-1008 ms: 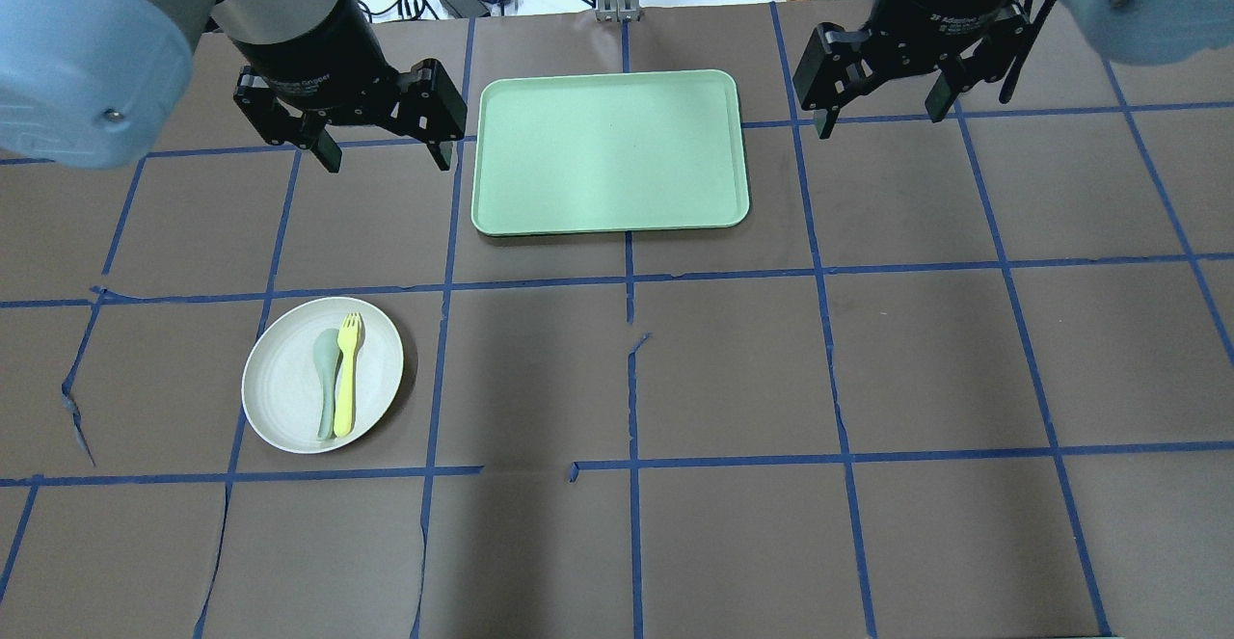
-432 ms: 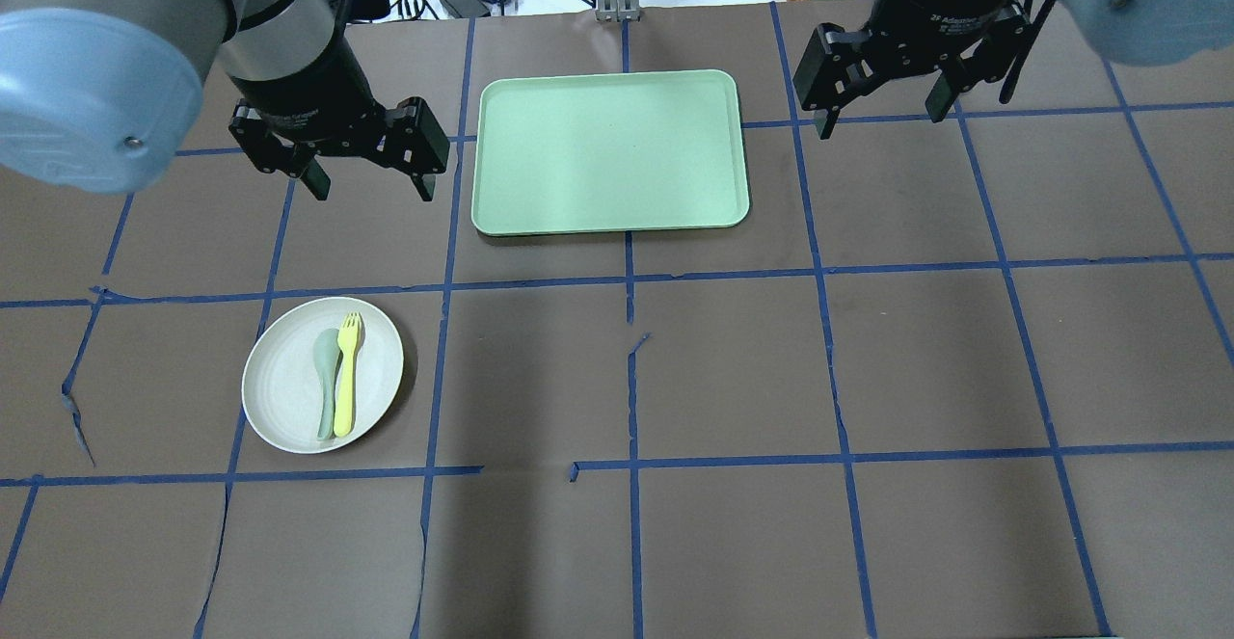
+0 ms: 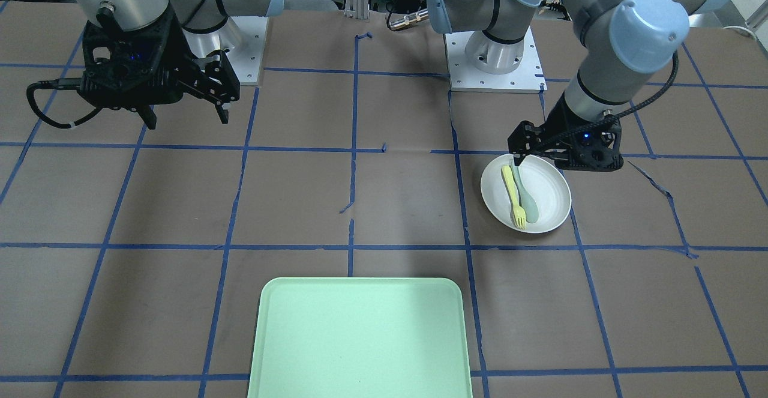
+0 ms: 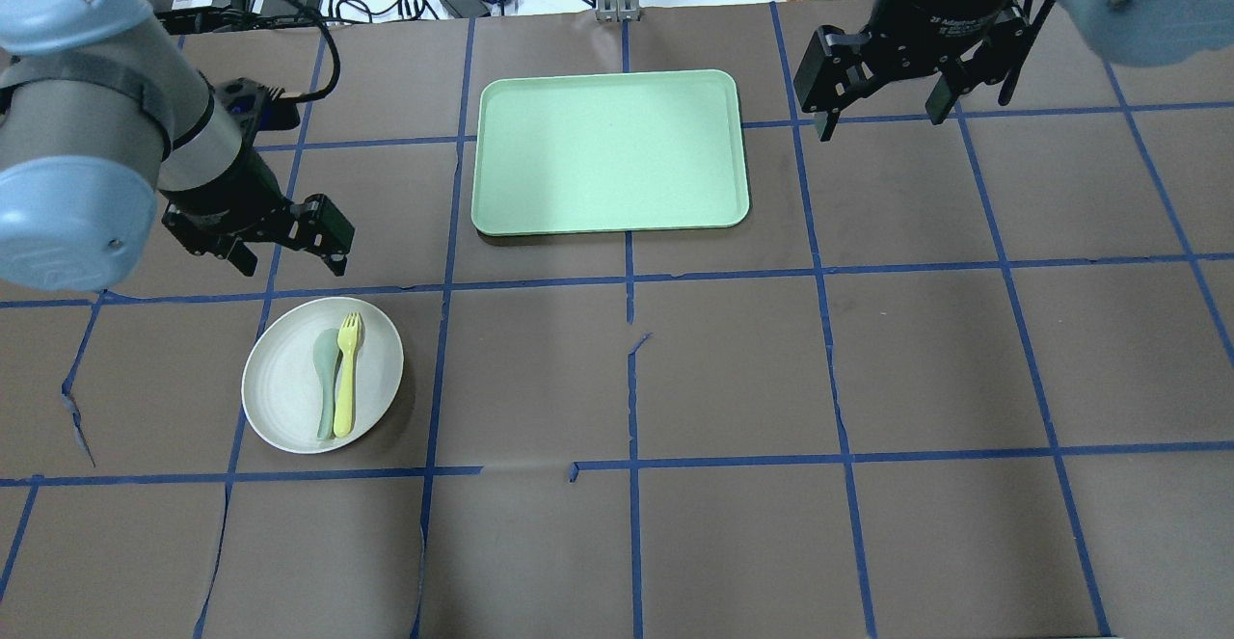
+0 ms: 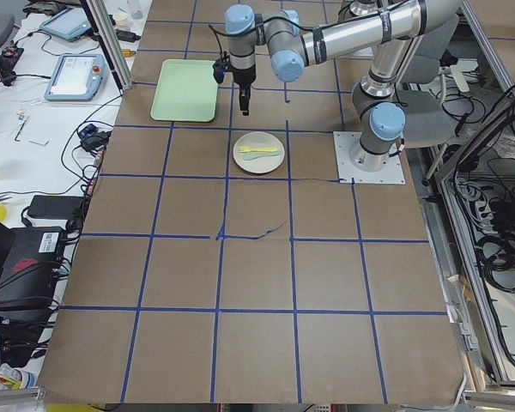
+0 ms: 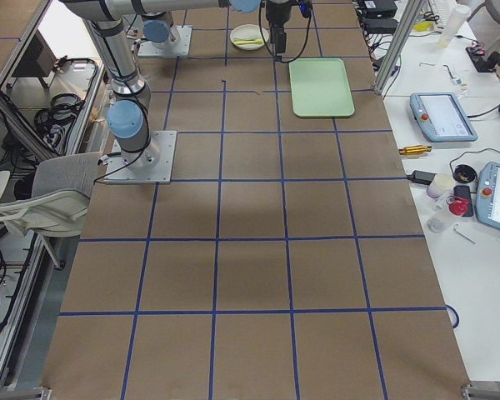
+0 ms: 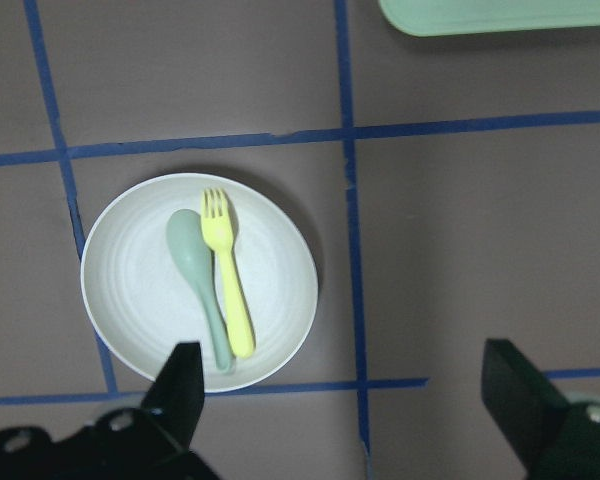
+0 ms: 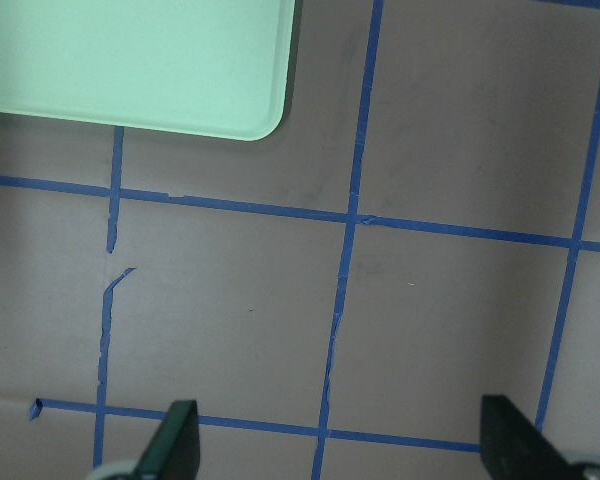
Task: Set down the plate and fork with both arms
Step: 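Lower the left gripper to the rim of the white plate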
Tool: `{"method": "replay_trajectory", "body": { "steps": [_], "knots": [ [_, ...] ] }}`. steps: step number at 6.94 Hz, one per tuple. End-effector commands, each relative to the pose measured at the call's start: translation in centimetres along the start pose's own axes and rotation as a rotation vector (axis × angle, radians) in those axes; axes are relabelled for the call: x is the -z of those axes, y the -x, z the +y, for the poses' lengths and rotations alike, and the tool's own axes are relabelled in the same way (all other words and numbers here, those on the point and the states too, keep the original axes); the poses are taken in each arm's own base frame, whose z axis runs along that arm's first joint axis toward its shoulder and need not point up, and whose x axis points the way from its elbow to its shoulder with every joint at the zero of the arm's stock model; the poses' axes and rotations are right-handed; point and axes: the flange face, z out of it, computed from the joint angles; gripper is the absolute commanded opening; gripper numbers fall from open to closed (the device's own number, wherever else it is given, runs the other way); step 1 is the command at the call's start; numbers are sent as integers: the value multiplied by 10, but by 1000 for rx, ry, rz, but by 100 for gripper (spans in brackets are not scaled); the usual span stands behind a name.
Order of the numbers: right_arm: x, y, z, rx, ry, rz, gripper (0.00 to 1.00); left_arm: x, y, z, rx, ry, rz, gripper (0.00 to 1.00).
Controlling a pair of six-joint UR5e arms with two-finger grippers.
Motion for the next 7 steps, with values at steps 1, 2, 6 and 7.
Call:
{"method": "replay_trajectory", "body": {
  "steps": [1, 2, 6, 7],
  "knots": [
    [0, 0, 1, -2, 2, -1, 100, -79, 77, 32, 81, 5, 21, 100],
    [0, 0, 1, -8, 2, -1, 100, -114, 97, 45, 151, -16, 23, 100],
    [0, 0, 1, -8, 2, -1, 100, -164, 116, 58, 284, -56, 13, 65],
    [0, 0, 1, -9, 2, -1, 100, -167, 116, 58, 285, -46, 16, 49]
  ]
}}
